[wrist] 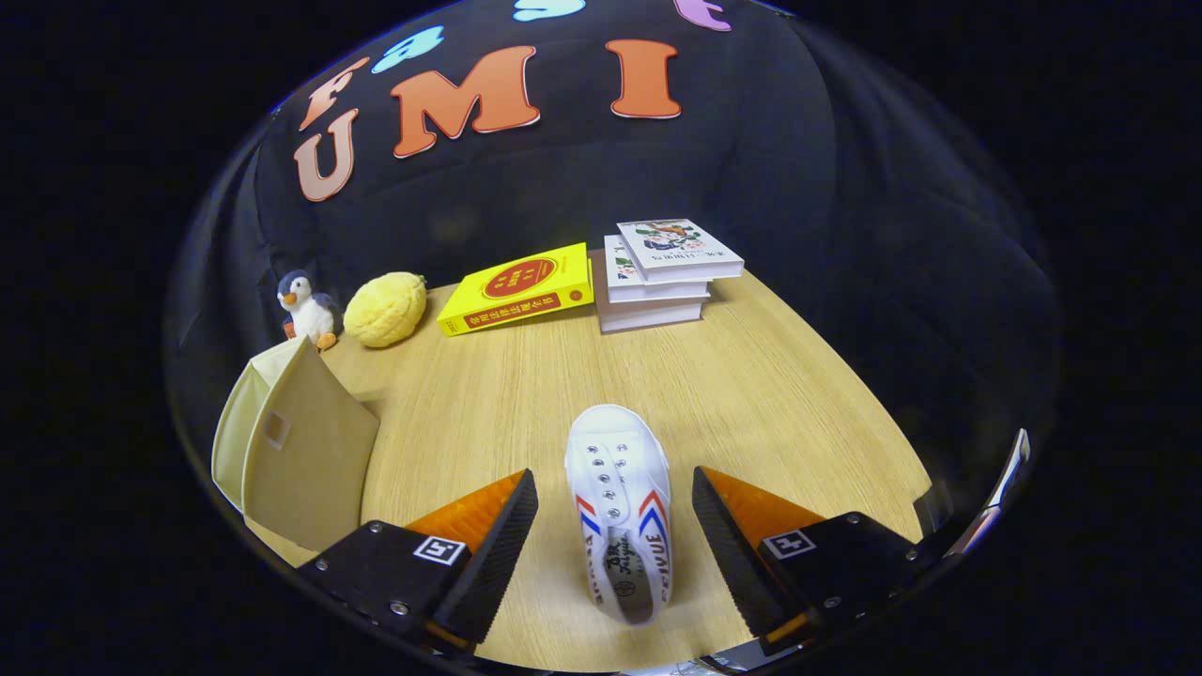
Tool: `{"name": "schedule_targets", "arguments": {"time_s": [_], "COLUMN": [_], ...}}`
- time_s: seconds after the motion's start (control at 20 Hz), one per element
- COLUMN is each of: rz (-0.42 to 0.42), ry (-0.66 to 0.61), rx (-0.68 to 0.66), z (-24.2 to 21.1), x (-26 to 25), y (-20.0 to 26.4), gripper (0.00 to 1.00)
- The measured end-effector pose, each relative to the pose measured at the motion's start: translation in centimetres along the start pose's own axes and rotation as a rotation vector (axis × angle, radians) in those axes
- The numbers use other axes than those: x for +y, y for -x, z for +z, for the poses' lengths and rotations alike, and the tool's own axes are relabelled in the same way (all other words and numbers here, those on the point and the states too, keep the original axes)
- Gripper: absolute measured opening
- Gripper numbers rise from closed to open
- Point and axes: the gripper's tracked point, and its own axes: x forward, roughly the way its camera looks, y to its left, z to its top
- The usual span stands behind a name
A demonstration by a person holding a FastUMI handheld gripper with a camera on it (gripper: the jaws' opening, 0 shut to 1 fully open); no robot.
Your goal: Open the storage box then place both shoes into the box .Put the left shoe in first, then the right shoe, with the right side of both shoes facing outward in a uniform manner.
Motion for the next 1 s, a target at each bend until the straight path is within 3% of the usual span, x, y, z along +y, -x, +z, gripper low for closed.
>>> {"name": "schedule_targets", "arguments": {"time_s": [0.2,0.4,0.8,1.0], "rz": [-0.004,0.027,0.098,0.148], "ry": [0.048,0.056,0.094,0.099], "rx": [0.058,0.120,0.205,0.224], "z": [-2.3,-4.6,-7.2,-7.6], "x": [-1.9,-2.2,-1.4,-0.7], "y": [-1.1,-2.2,-4.3,-4.6], "gripper": [0.97,0.88,0.59,0.37]}}
